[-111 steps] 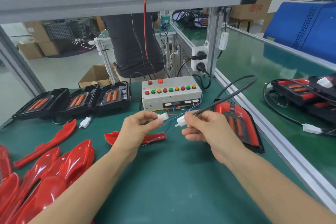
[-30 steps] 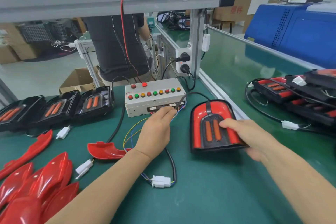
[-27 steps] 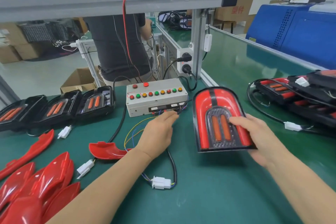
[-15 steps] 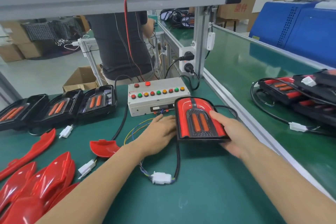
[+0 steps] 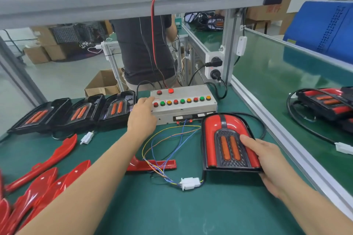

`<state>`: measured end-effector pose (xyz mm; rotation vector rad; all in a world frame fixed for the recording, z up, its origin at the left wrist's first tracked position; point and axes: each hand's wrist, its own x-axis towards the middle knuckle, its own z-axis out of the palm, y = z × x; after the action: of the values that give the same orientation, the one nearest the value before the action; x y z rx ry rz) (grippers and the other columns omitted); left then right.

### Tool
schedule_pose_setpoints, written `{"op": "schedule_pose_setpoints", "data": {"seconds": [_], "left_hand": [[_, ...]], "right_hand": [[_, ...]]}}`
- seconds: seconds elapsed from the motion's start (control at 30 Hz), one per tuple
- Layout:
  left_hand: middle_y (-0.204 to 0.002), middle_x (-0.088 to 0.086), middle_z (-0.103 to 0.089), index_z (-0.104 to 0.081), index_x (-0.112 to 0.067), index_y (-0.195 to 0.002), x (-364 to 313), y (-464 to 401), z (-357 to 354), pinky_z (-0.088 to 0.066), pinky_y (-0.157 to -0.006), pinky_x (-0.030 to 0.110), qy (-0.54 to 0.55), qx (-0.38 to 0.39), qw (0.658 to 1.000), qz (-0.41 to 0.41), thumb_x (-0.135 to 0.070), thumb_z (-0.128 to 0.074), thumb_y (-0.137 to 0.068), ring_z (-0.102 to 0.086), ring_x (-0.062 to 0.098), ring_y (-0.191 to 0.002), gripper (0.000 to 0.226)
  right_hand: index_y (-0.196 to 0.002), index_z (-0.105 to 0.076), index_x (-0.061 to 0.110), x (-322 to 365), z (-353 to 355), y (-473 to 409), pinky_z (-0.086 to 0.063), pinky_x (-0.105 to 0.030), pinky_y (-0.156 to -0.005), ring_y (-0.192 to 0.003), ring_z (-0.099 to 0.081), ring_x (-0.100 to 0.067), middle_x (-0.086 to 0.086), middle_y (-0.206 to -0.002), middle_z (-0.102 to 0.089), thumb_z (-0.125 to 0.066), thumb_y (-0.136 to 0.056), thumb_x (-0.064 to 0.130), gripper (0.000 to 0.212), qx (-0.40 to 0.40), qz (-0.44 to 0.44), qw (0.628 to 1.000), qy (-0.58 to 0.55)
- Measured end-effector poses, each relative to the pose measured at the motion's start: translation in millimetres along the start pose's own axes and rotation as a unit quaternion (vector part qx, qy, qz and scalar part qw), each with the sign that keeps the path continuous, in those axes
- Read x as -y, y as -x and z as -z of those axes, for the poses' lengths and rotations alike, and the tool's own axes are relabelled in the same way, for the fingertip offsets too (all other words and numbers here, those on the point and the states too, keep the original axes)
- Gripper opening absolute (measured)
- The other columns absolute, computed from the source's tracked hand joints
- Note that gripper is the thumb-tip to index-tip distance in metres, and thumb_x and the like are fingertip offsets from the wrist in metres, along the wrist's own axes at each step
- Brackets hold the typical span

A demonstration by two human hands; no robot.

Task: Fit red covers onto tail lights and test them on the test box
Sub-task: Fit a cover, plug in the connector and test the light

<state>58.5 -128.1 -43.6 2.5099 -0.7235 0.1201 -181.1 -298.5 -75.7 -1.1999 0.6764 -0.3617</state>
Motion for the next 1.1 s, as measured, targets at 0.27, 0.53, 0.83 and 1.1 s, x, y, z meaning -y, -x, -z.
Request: {"op": "schedule_pose_setpoints", "data": {"seconds": [0.27,0.53,0.83,1.1], "left_hand": [[-0.138,0.011,-0.046,-0.039,-0.012,-0.14,0.5,2.8,-11.3,-0.039,-0.094,0.041,-0.089,-0.028,0.995,-0.027,0.001,-0.05,-0.08,-0.048,0.033,-0.118,0.062],[-0.142,0.007,-0.042,-0.042,-0.015,-0.141,2.1,0.0,-14.0,-0.032,-0.102,0.042,-0.182,-0.026,0.982,-0.037,-0.006,-0.05,-0.083,-0.046,0.032,-0.122,0.059],[-0.146,0.004,-0.035,-0.044,-0.025,-0.139,-0.8,-1.5,-11.5,-0.016,-0.111,0.047,-0.269,-0.043,0.961,-0.048,-0.013,-0.053,-0.086,-0.025,0.028,-0.134,0.055],[-0.157,0.005,-0.009,-0.018,-0.012,-0.148,-23.8,9.6,-24.9,0.001,-0.114,0.053,-0.282,-0.056,0.956,-0.061,-0.016,-0.054,-0.082,0.0,0.027,-0.144,0.075]], "right_hand": [[-0.109,-0.066,0.005,-2.0,-0.8,2.5,-0.058,-0.029,-0.056,-0.079,-0.074,-0.029,-0.015,-0.093,-0.075,-0.062,-0.087,0.034,0.037,-0.005,0.037,0.999,-0.031],[-0.107,-0.069,0.011,-5.8,1.5,3.1,-0.058,-0.026,-0.057,-0.082,-0.074,-0.024,-0.011,-0.091,-0.076,-0.039,-0.096,0.049,0.049,-0.033,0.055,0.997,-0.046],[-0.112,-0.066,0.012,-9.4,3.2,3.1,-0.059,-0.031,-0.064,-0.086,-0.074,-0.024,-0.009,-0.094,-0.076,-0.04,-0.096,0.049,0.048,-0.042,0.066,0.996,-0.041],[-0.113,-0.066,0.012,-9.3,4.5,2.5,-0.061,-0.031,-0.065,-0.089,-0.073,-0.025,-0.009,-0.097,-0.076,-0.042,-0.098,0.046,0.045,-0.03,0.07,0.996,-0.045]]}}
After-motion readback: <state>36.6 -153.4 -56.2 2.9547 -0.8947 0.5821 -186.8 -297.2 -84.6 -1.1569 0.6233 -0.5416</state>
